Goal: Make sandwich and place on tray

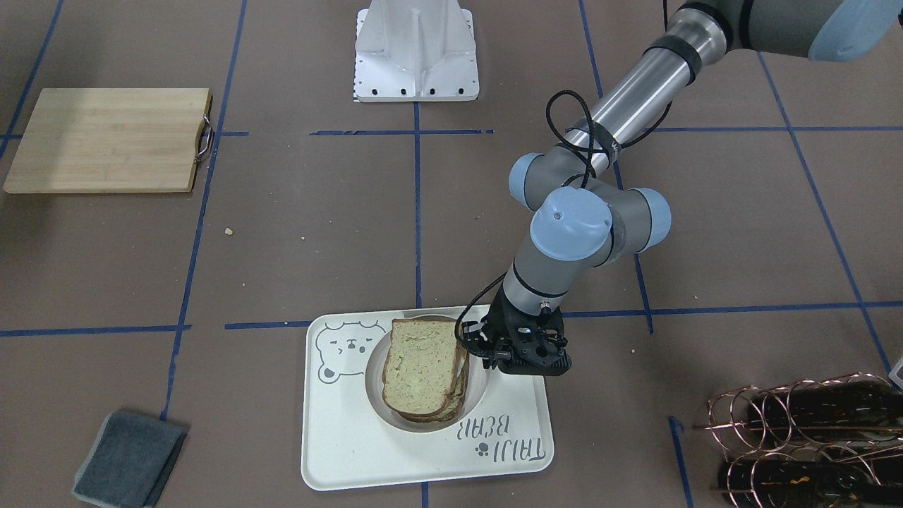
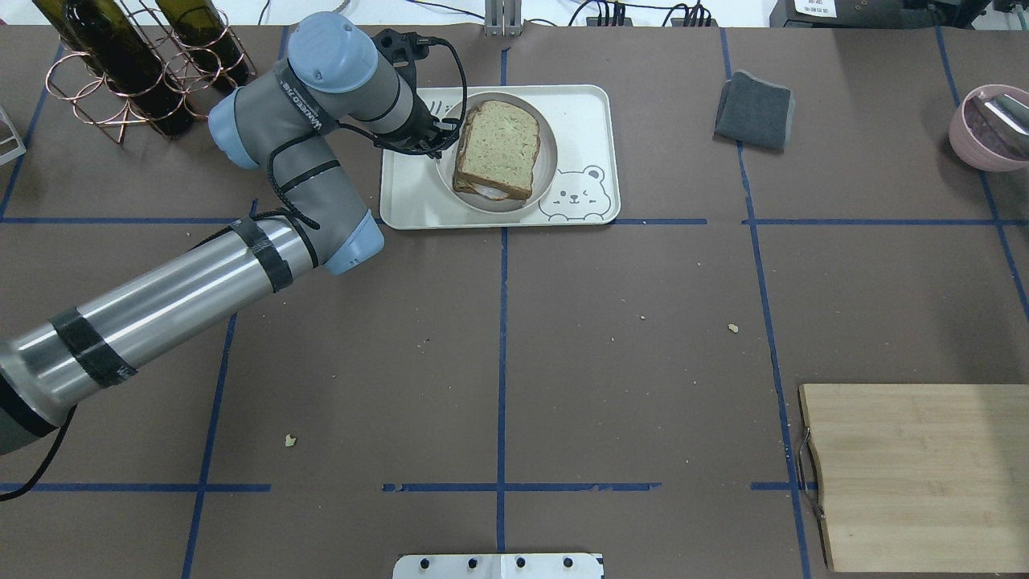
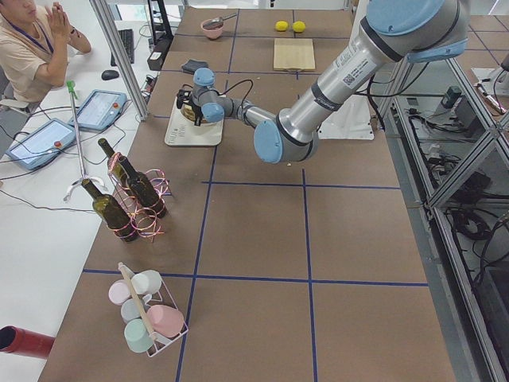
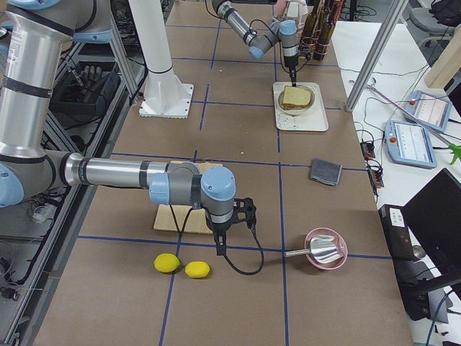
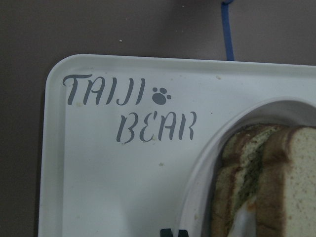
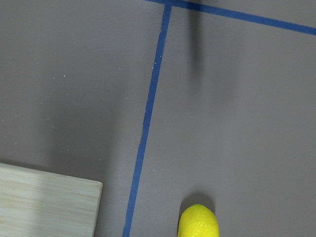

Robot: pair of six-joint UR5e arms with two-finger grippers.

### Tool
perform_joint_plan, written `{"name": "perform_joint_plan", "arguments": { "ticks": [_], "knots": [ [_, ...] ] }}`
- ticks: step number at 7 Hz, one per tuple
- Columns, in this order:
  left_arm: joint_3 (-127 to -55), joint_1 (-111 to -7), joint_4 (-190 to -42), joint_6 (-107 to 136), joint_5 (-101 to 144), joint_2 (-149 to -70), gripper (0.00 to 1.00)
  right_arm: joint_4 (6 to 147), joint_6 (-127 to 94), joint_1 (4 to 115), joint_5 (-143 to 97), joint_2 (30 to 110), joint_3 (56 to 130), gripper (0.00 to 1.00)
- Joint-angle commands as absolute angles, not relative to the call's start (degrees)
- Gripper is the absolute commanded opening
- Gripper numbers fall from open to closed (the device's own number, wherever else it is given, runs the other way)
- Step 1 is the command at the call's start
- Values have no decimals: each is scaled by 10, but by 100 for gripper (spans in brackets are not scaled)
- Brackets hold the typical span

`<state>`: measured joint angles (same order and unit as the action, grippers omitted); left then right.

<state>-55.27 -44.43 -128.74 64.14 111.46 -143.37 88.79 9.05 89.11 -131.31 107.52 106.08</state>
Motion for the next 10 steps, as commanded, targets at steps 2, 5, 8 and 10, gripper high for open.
{"name": "perform_joint_plan", "arguments": {
  "ticks": [2, 5, 8, 10],
  "knots": [
    [-534, -445, -1303, 621, 1114, -1440, 66, 889, 91, 891, -1314, 1076, 1060, 100],
    [-603, -476, -1278, 590, 1119, -1416, 100, 889, 91, 891, -1313, 1077, 1060, 100],
    [-966, -504, -1052, 491, 1169, -1207, 100, 889, 87, 891, -1317, 1076, 1042, 100],
    [-1134, -525, -1016, 356, 1172, -1028, 100, 889, 87, 891, -1319, 1076, 1045, 100]
  ]
}}
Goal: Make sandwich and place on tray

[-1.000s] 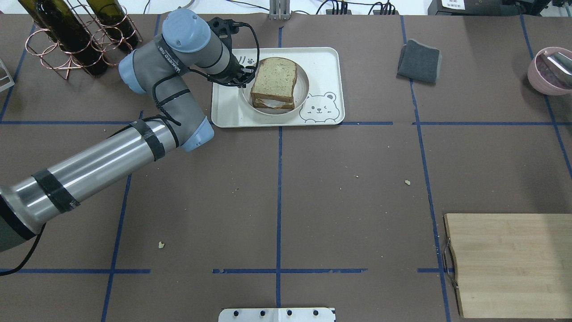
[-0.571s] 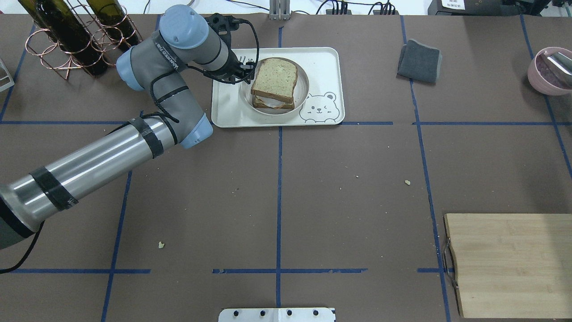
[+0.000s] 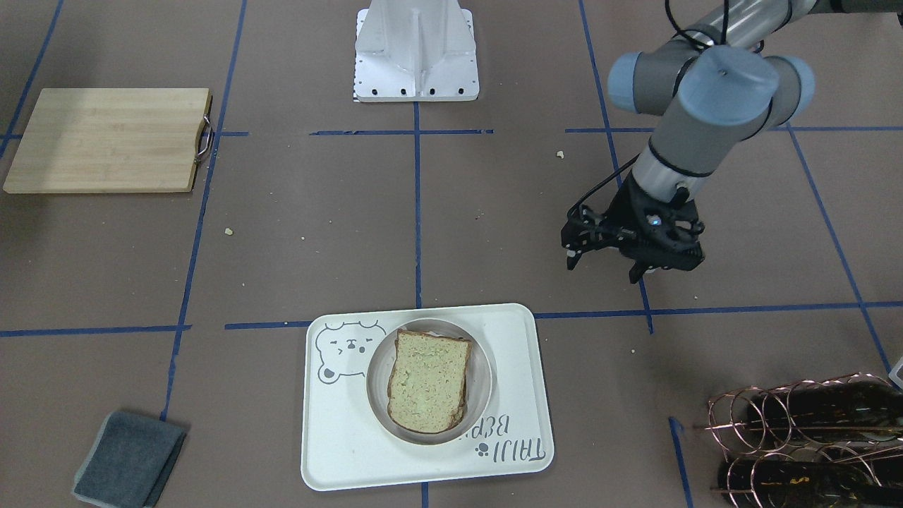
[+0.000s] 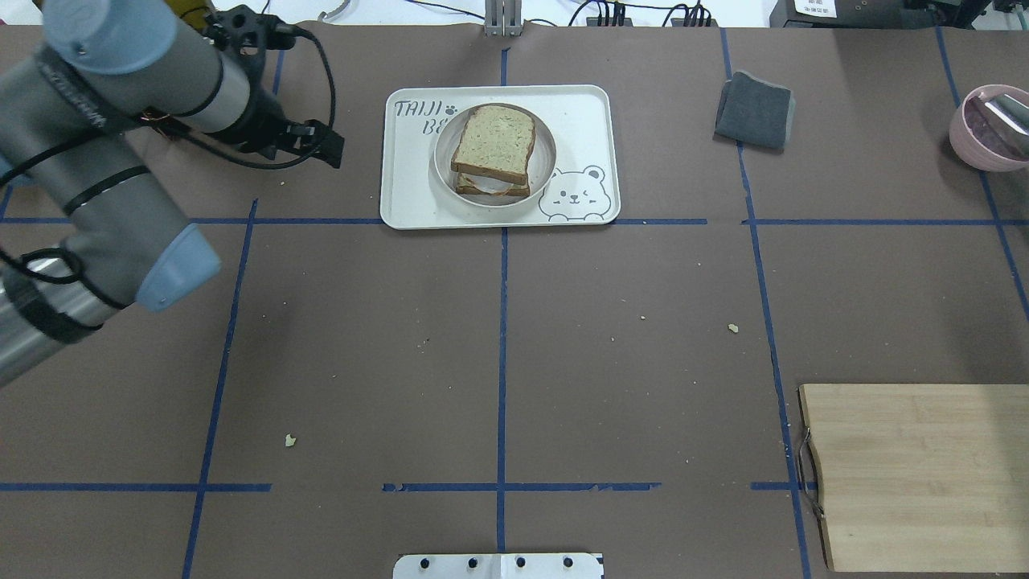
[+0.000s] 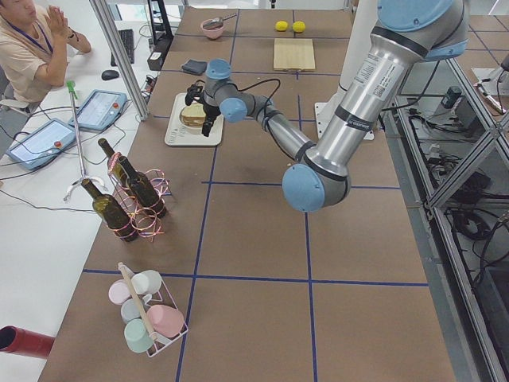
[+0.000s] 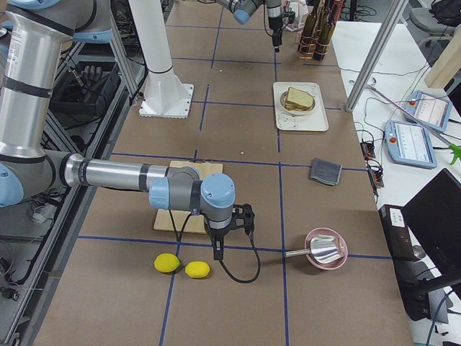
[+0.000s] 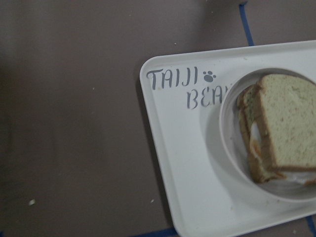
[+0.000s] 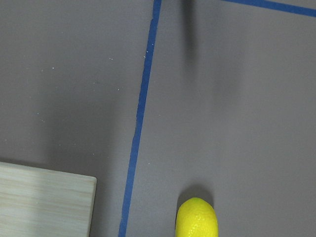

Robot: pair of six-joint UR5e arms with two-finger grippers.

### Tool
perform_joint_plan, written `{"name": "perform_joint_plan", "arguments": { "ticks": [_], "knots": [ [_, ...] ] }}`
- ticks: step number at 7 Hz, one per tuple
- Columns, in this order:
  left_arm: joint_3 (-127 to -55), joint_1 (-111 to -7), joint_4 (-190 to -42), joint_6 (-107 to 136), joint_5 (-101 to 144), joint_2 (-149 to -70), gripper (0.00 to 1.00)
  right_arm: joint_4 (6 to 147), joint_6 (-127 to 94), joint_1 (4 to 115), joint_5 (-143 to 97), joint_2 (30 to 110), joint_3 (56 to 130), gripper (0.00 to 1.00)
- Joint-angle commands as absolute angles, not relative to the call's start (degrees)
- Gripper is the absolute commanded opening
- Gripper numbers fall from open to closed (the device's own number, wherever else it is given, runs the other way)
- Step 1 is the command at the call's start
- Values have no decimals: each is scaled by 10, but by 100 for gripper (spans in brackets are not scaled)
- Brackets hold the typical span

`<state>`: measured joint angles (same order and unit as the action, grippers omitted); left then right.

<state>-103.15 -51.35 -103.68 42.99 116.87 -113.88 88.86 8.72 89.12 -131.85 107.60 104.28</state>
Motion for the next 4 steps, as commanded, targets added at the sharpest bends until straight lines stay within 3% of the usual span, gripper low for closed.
{"name": "perform_joint_plan", "arguments": {
  "ticks": [1, 3, 4],
  "knots": [
    [-1163, -566, -1016, 323, 1197, -958, 100, 889, 85, 891, -1318, 1073, 1043, 100],
    [-1116, -710, -1018, 241, 1321, -860, 100, 889, 84, 891, -1320, 1067, 1048, 100],
    [-1105, -751, -1011, 83, 1327, -809, 100, 889, 83, 891, -1320, 1066, 1049, 100]
  ]
}}
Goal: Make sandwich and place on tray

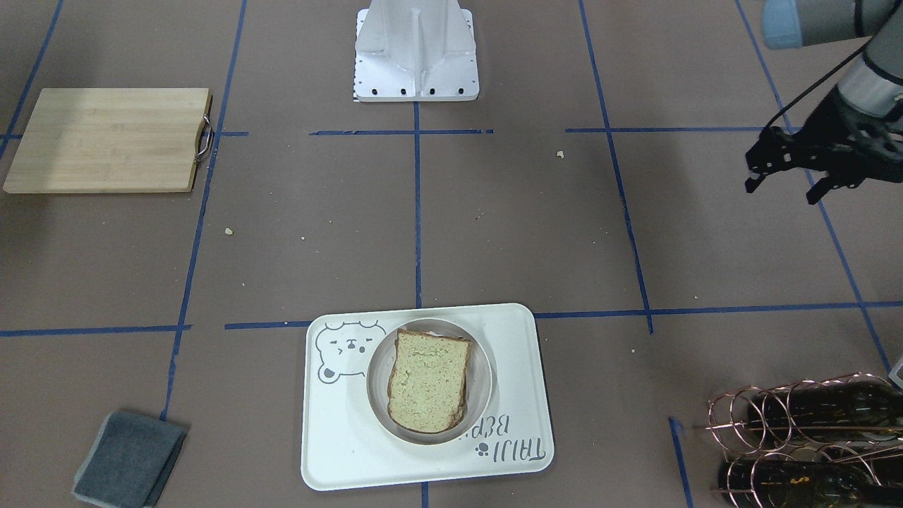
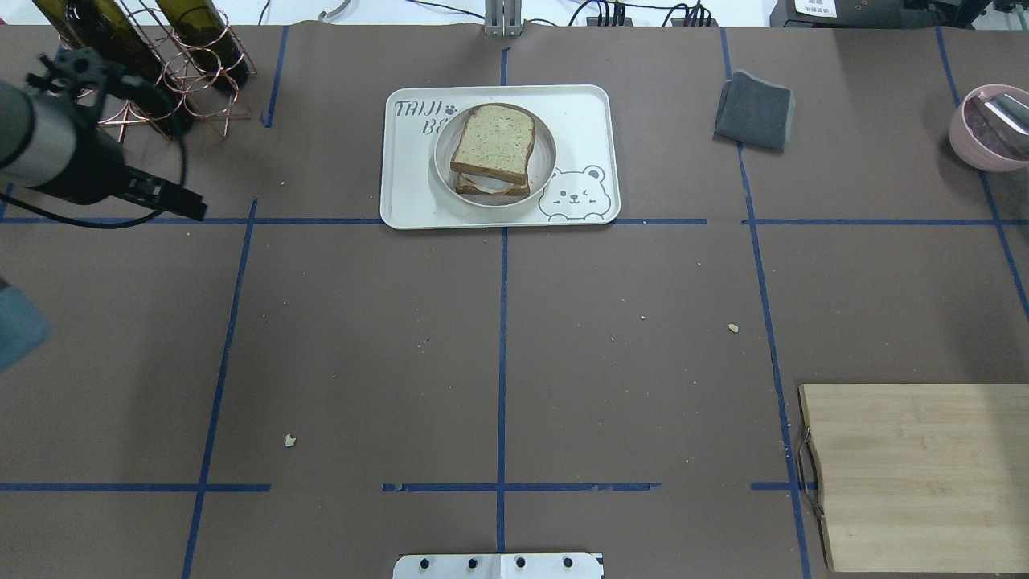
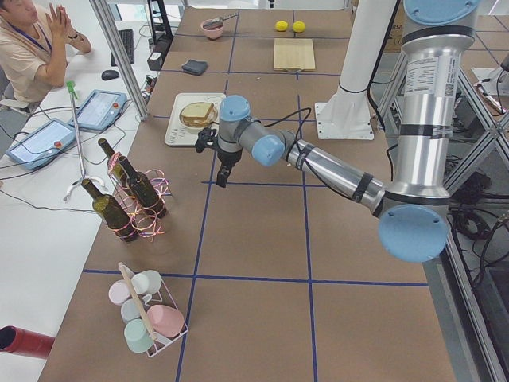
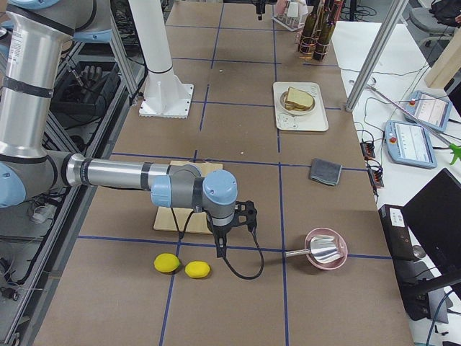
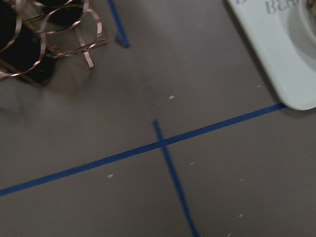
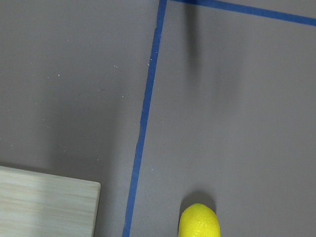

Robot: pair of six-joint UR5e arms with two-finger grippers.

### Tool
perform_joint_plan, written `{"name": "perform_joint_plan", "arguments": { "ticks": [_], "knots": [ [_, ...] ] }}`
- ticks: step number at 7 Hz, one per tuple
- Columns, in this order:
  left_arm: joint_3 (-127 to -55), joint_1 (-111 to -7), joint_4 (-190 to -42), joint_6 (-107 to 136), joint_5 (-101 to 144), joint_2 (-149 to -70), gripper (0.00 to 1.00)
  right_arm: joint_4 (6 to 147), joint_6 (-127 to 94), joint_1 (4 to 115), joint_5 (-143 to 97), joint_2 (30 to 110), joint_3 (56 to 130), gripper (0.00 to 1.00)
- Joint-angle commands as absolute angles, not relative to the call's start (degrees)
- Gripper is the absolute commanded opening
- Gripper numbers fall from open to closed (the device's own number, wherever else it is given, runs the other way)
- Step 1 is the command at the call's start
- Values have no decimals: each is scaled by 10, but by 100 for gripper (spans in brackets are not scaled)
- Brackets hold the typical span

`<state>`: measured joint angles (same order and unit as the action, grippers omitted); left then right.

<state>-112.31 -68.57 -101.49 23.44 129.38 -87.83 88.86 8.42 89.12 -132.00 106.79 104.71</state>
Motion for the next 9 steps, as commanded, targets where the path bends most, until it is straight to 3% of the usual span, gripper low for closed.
{"name": "perform_joint_plan", "arguments": {
  "ticks": [1, 5, 9],
  "knots": [
    [-1080, -806, -1006, 6, 1326, -782, 100, 889, 83, 891, -1320, 1066, 1048, 100],
    [-1077, -944, -927, -151, 1324, -738, 100, 892, 83, 891, -1322, 1057, 1048, 100],
    [-1070, -948, -862, -153, 1323, -733, 100, 889, 84, 891, -1322, 1057, 1044, 100]
  ]
}}
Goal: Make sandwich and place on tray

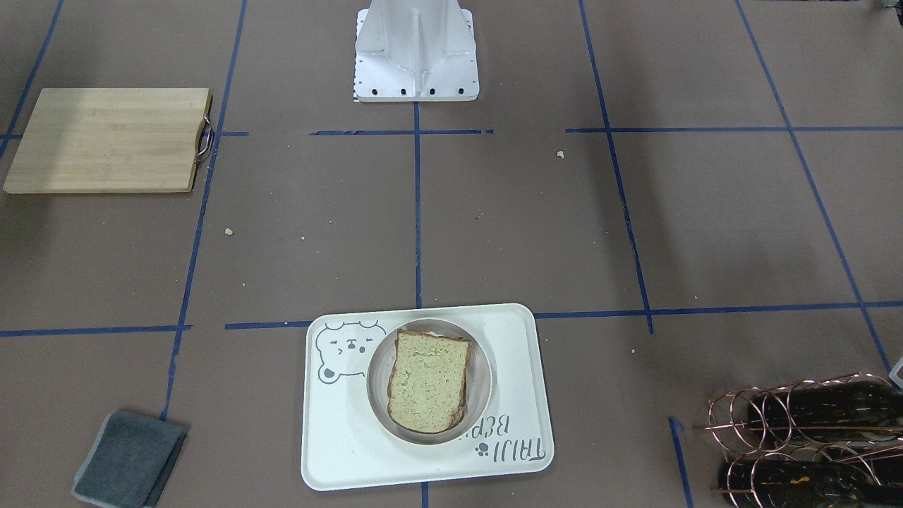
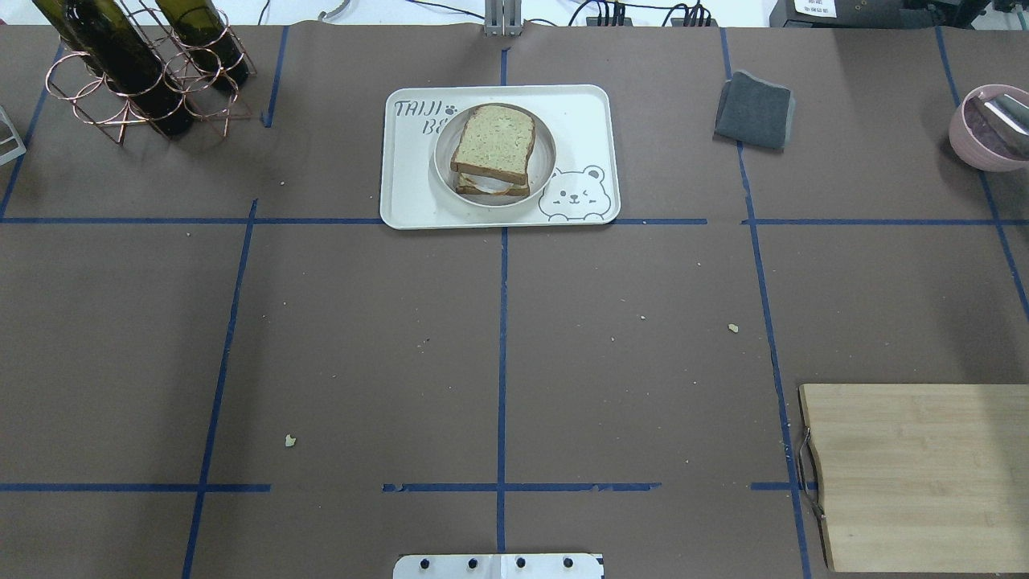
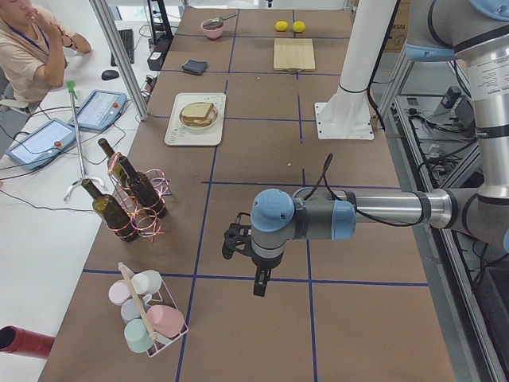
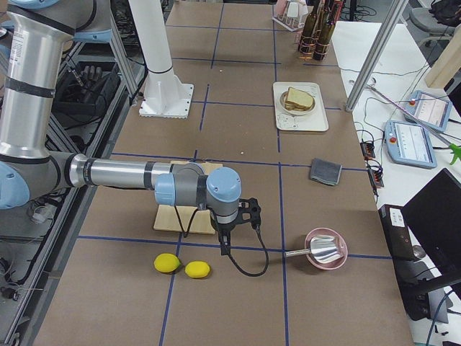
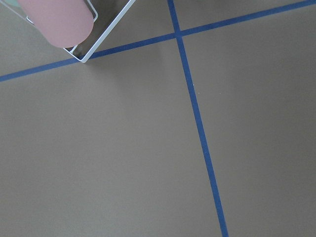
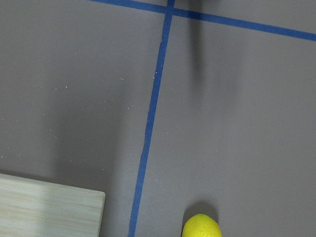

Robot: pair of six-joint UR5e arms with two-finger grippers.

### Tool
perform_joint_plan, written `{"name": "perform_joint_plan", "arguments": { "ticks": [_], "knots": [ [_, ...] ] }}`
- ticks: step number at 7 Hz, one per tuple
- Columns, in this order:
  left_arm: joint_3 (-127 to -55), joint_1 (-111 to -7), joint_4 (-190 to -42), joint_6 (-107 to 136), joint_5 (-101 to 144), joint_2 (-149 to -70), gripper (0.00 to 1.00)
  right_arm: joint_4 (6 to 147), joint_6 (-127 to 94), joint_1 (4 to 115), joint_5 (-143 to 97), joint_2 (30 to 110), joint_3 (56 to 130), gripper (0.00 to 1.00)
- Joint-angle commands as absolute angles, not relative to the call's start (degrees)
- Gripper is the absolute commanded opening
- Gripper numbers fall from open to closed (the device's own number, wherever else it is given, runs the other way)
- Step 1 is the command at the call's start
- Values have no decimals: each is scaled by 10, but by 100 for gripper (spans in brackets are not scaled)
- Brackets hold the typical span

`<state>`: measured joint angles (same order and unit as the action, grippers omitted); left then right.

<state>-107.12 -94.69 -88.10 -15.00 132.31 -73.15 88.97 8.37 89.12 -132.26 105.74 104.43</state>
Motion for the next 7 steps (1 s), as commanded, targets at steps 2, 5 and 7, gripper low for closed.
{"name": "perform_joint_plan", "arguments": {
  "ticks": [2, 5, 7],
  "knots": [
    [-1072, -948, -865, -157, 1324, -732, 100, 889, 92, 891, -1318, 1063, 1046, 100],
    [-1061, -947, -862, -156, 1326, -731, 100, 889, 91, 891, -1317, 1064, 1047, 100],
    [-1062, -947, -863, -156, 1327, -731, 100, 889, 92, 891, -1317, 1064, 1045, 100]
  ]
}}
